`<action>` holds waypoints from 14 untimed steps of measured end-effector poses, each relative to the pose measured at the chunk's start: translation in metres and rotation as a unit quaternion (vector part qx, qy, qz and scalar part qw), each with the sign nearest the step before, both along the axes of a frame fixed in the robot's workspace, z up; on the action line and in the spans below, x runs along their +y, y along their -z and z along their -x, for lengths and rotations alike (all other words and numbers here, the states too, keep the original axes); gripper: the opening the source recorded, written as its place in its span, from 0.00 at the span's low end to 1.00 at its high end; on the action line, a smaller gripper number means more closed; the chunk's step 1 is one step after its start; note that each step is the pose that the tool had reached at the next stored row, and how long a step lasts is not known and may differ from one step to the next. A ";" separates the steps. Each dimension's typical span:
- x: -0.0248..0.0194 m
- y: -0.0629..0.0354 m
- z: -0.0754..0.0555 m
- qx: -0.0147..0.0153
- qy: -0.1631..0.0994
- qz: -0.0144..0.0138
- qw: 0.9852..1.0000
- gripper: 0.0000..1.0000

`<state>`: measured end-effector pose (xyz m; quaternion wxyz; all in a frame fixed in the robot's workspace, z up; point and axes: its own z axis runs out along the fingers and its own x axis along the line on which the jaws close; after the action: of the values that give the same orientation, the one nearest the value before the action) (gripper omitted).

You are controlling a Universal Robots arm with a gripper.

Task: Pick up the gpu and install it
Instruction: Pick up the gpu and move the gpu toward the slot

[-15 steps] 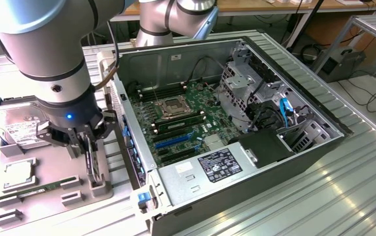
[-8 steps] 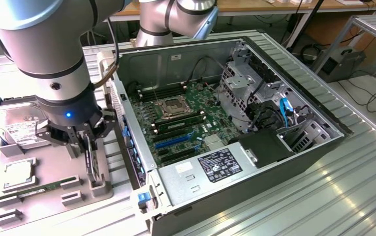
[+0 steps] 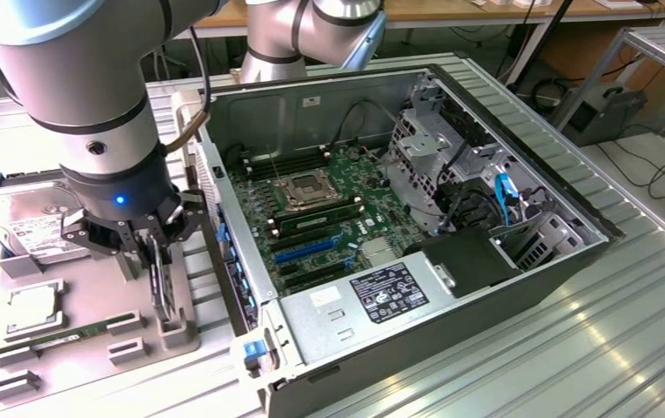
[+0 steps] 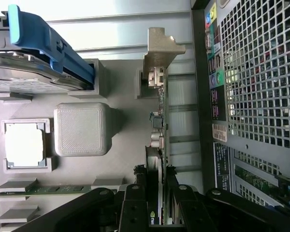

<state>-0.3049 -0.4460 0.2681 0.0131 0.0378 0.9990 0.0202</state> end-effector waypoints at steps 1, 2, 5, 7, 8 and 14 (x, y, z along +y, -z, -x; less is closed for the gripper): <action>0.0000 -0.0005 0.000 0.000 0.000 0.000 1.000 0.26; 0.0000 -0.0014 0.000 0.000 0.000 0.000 1.000 0.26; 0.0000 -0.0032 0.000 0.000 0.000 0.000 1.000 0.26; 0.0000 -0.0043 0.000 0.000 0.000 0.000 1.000 0.26; 0.0000 -0.0047 0.000 0.000 0.000 0.000 1.000 0.26; 0.0000 -0.0072 0.000 0.000 0.000 0.000 1.000 0.26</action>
<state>-0.3049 -0.4460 0.2753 0.0132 0.0379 0.9990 0.0203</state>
